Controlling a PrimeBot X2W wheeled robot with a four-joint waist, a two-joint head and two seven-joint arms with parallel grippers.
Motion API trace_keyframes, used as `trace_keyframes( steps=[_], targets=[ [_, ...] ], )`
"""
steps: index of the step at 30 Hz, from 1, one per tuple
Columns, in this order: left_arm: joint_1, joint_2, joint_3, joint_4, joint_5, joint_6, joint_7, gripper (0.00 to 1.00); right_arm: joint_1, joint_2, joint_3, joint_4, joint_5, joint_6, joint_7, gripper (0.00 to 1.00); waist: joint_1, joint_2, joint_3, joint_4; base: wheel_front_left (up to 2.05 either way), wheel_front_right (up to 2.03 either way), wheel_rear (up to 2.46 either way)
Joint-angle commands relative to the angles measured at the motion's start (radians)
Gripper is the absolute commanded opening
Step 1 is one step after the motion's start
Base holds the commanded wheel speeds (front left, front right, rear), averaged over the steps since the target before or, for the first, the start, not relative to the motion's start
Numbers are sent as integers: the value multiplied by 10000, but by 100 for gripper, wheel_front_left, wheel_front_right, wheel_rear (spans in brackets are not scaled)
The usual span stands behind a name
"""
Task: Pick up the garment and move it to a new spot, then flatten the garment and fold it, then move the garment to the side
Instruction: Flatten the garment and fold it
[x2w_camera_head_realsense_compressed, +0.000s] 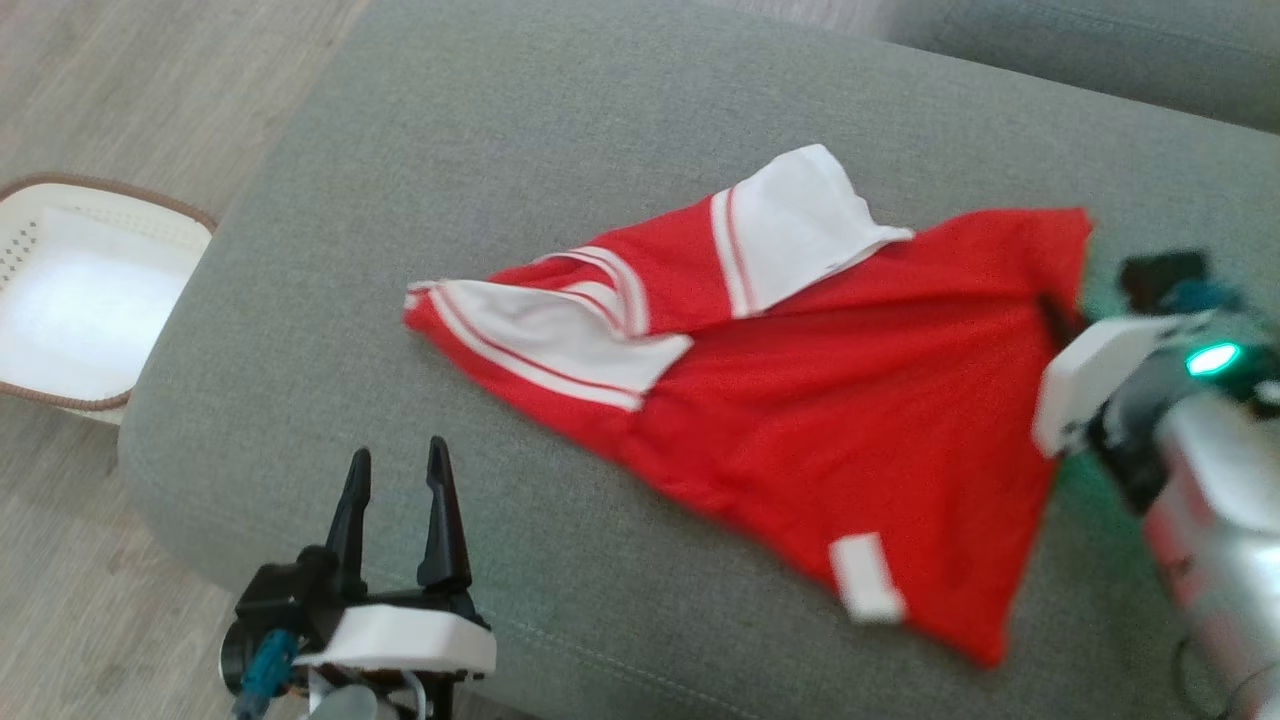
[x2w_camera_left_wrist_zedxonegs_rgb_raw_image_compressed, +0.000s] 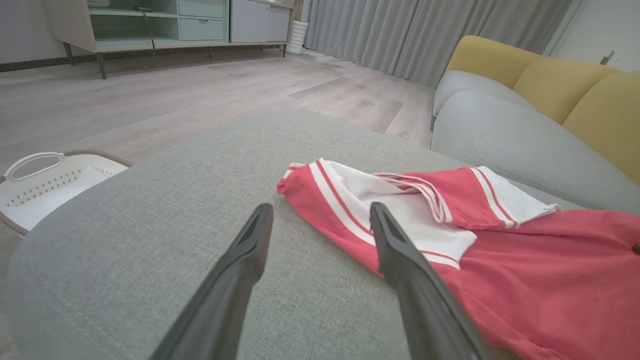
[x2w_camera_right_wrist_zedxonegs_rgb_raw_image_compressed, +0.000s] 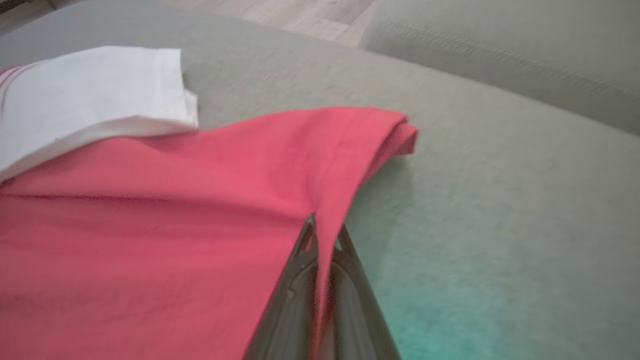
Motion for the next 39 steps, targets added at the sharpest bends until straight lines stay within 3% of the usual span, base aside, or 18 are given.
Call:
trace_keyframes(
  steps=[1,7,12,13,14,15,21,27,33,39],
  targets=[
    [-423,66,366,-313,78,-4,-132,100,-667,-444,-142,-52,-223,65,-249,0,-1,0,43,-25,0,0,0],
    [-478,66,351,-377,130,-37,-142,100,-1706,-1388,-815,686,-940,65,-499,0,-1,0,267,-120,0,0,0],
    [-597,57,352,-382,161,-55,-146,100,-2416,-1731,-1442,1262,-1587,65,-785,0,-1,0,480,-234,0,0,0],
    [-620,55,358,-374,165,-53,-147,100,-2511,-1723,-1558,1373,-1679,65,-867,35,-1,0,510,-264,0,0,0],
    [-620,55,358,-374,165,-53,-147,100,-2511,-1723,-1558,1373,-1679,65,-867,35,-1,0,510,-264,0,0,0],
    [-656,49,377,-361,175,-39,-149,100,-2648,-1681,-1731,1583,-1875,65,-1027,100,-1,0,531,-339,0,0,0],
    [-625,88,437,-335,193,11,-153,100,-2701,-1242,-1781,1733,-2150,65,-1651,100,-1,0,346,-610,0,0,0],
    [-489,207,517,-384,197,68,-152,100,-2219,-449,-1049,1191,-1885,65,-2541,100,-1,0,-213,-979,0,0,0],
    [-419,292,459,-572,204,117,-37,100,-1203,484,588,141,-1067,65,-2935,100,-1,0,-575,-1105,0,0,0],
    [-432,274,378,-740,188,131,26,100,-545,769,2384,-782,-287,65,-2854,100,-1,0,-353,-783,0,0,0]
  ],
)
